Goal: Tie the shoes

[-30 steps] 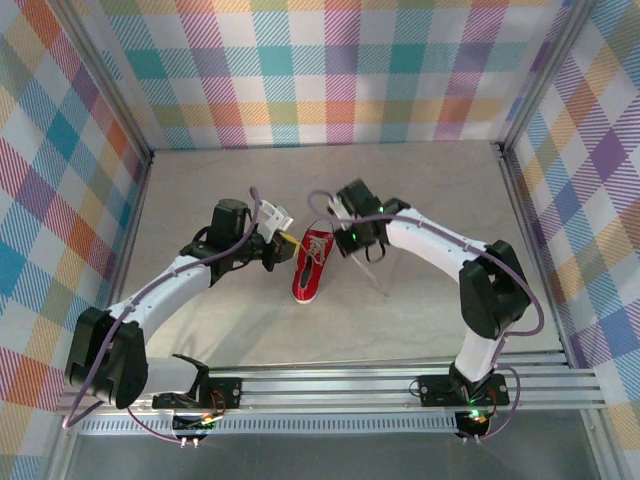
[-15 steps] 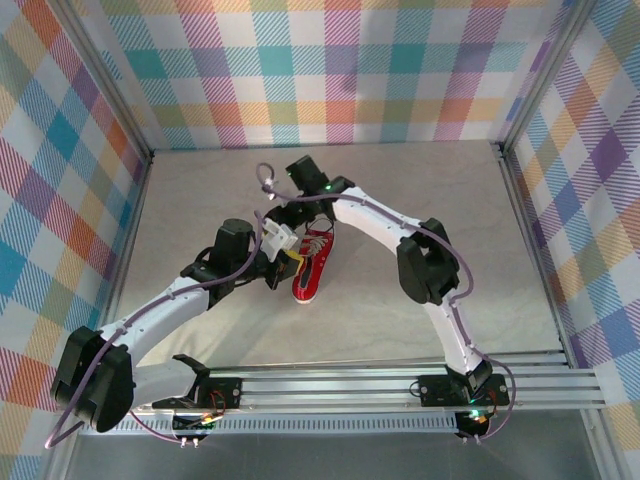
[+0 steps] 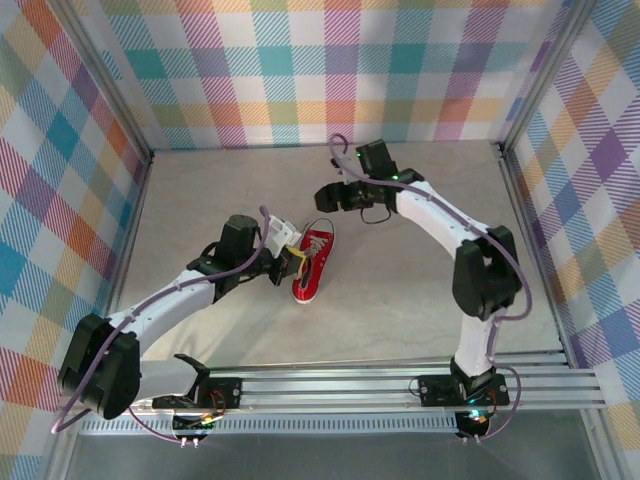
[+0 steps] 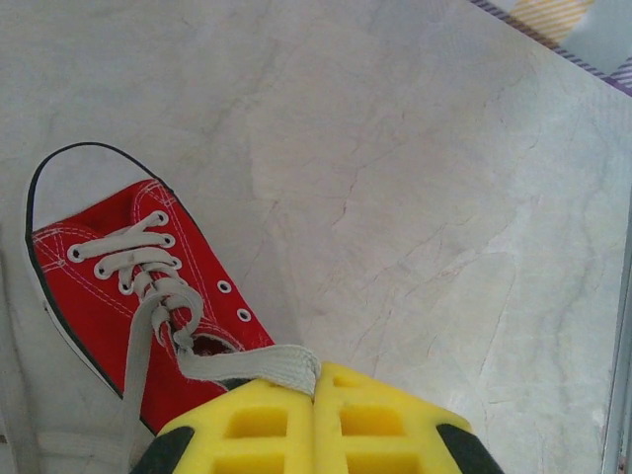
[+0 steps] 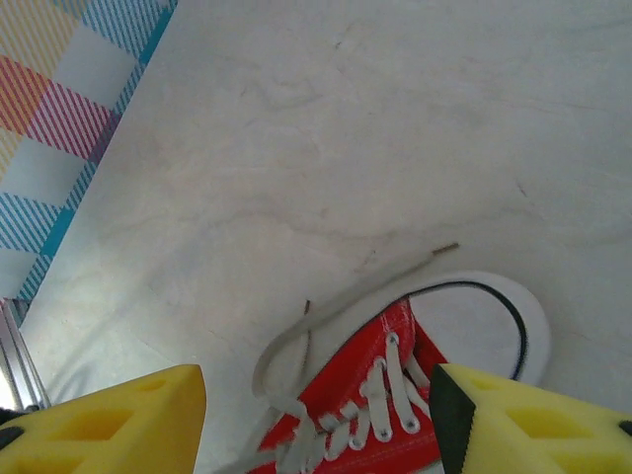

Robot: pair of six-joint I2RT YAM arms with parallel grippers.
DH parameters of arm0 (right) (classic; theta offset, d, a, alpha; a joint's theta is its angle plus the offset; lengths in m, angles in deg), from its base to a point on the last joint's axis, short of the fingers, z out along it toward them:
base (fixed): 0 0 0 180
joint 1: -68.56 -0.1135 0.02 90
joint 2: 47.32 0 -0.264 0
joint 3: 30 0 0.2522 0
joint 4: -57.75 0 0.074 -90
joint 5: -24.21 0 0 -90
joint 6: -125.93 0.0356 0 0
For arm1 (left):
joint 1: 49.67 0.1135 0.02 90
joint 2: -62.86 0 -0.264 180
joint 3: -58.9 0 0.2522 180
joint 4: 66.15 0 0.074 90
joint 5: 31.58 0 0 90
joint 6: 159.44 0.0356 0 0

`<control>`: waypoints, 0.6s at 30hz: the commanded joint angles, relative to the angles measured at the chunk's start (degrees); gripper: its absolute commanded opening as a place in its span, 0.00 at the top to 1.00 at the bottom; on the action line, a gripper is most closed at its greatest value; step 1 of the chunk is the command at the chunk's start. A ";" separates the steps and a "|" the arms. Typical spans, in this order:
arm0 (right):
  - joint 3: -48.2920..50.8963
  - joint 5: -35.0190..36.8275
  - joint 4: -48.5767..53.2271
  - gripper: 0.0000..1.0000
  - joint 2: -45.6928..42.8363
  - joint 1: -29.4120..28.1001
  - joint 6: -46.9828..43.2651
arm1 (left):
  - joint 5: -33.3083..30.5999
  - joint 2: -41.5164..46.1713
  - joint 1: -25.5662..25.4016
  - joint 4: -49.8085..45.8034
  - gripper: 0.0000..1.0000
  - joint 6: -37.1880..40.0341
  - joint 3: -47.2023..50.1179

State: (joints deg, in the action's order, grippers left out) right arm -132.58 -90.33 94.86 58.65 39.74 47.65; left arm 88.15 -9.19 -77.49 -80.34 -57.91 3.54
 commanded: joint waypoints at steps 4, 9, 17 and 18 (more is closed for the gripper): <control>25.63 -5.81 -21.51 0.38 -14.17 -5.03 -2.82 | 3.09 -4.20 2.64 -0.17 1.00 -3.26 -5.65; 39.95 -4.24 -38.01 0.34 -20.08 -8.12 -15.27 | 7.51 -7.18 5.49 -3.17 1.00 -3.38 -9.12; 37.79 -4.44 -45.46 0.31 -14.89 -9.36 -21.86 | 11.27 -8.42 6.90 -5.64 1.00 -2.83 -10.90; 36.53 -4.45 -45.22 0.31 -13.86 -9.70 -22.16 | 11.51 -8.54 6.89 -5.64 1.00 -2.96 -10.94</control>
State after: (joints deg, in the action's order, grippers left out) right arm -93.02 -93.50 55.54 42.17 30.80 29.60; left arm 96.46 -17.28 -70.91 -84.60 -60.88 -5.75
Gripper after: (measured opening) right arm 0.689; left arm 0.046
